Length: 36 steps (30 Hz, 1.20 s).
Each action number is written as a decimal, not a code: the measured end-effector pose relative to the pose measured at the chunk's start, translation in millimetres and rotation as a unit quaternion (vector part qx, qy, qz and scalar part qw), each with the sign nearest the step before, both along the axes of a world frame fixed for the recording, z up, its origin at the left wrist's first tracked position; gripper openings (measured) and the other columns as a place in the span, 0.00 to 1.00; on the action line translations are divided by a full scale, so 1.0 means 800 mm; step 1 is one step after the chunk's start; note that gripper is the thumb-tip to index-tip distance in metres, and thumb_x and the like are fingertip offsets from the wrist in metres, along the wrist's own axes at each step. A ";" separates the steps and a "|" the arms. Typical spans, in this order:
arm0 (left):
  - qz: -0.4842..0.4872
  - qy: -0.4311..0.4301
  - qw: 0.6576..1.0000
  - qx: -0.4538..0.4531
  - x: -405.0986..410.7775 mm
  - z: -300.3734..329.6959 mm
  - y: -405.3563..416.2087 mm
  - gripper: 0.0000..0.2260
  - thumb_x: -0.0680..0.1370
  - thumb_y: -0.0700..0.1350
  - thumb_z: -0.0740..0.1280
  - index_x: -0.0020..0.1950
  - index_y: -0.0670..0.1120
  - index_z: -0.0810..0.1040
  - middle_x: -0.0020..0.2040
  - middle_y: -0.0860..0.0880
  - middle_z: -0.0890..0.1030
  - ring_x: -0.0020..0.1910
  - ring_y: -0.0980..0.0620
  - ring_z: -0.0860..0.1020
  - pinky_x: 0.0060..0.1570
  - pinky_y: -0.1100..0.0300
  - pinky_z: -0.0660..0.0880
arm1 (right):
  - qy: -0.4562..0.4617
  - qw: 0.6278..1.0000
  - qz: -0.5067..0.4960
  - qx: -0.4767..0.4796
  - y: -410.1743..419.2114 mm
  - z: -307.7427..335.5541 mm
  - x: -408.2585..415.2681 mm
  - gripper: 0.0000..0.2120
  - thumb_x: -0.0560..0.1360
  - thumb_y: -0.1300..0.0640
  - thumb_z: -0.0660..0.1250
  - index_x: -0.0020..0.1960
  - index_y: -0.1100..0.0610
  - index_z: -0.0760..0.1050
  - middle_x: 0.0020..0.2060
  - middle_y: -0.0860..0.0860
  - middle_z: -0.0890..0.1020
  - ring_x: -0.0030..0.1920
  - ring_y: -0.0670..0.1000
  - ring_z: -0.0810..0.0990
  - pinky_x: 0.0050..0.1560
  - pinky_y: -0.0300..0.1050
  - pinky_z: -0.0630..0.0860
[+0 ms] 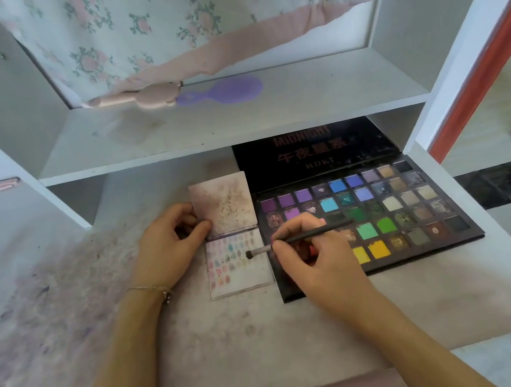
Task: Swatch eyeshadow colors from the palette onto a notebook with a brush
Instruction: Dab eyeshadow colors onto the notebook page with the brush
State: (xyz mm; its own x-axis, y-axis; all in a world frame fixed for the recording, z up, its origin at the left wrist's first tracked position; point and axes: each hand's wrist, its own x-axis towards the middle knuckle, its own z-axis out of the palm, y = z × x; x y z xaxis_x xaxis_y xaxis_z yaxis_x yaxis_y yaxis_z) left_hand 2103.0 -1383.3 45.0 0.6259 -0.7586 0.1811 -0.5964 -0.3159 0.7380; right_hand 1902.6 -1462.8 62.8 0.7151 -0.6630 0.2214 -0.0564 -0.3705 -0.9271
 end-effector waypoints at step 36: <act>-0.002 0.003 1.000 -0.001 -0.002 0.004 0.001 0.07 0.72 0.43 0.70 0.44 0.54 0.74 0.35 0.59 0.76 0.34 0.61 0.73 0.36 0.68 0.69 | 0.049 0.998 0.047 0.004 0.009 -0.007 0.017 0.07 0.75 0.60 0.64 0.39 0.51 0.72 0.34 0.47 0.82 0.36 0.40 0.80 0.33 0.31 0.73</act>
